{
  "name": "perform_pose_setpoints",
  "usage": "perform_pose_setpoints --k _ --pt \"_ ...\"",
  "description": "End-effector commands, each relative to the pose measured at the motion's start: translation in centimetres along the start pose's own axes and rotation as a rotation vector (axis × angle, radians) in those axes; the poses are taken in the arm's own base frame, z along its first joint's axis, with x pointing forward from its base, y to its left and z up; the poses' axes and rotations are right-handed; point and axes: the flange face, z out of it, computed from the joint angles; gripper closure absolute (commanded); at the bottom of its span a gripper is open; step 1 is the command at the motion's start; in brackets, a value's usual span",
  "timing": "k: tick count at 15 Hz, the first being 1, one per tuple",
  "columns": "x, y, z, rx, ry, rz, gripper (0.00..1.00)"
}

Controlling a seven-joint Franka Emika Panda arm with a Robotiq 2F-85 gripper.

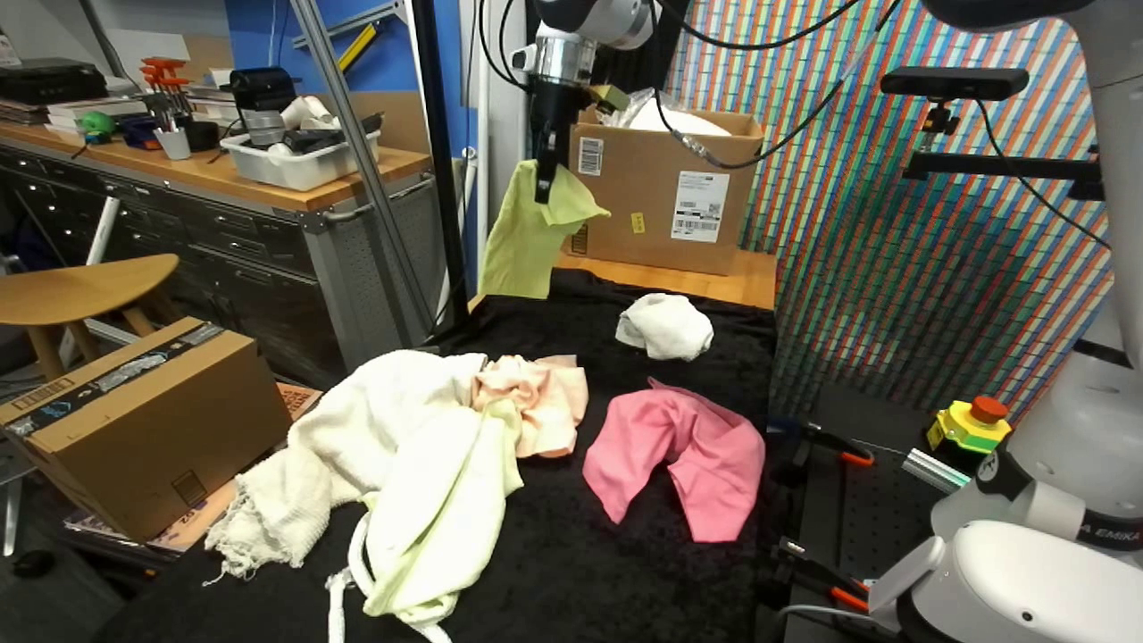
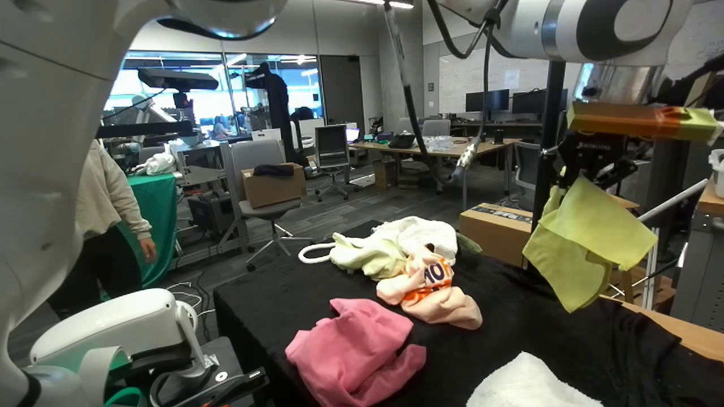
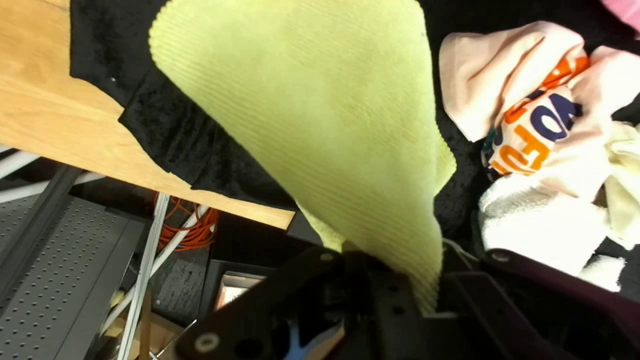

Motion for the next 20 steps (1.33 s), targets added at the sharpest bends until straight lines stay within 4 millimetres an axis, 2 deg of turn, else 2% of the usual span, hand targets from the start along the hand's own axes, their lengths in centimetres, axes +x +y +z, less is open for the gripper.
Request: perform_pose_setpoints --k 1,5,8,10,14,20 --pt "-0.4 -4.0 -4.6 -0.025 -0.025 -0.036 0.98" --pt "0.9 -7.9 -7.3 -0.04 -0.071 -0.139 0.97" --pt "2.2 -11.0 -7.9 -0.04 -0.131 -0.25 0.98" --pt "3.3 -13.5 -7.6 -0.04 -0.167 -0.328 0.98" --pt "5.8 -18.7 -5.9 -0.031 -0.185 -0.429 0.98" --pt "9.9 -26.4 -0.6 0.013 -0.174 -0.497 0.98"
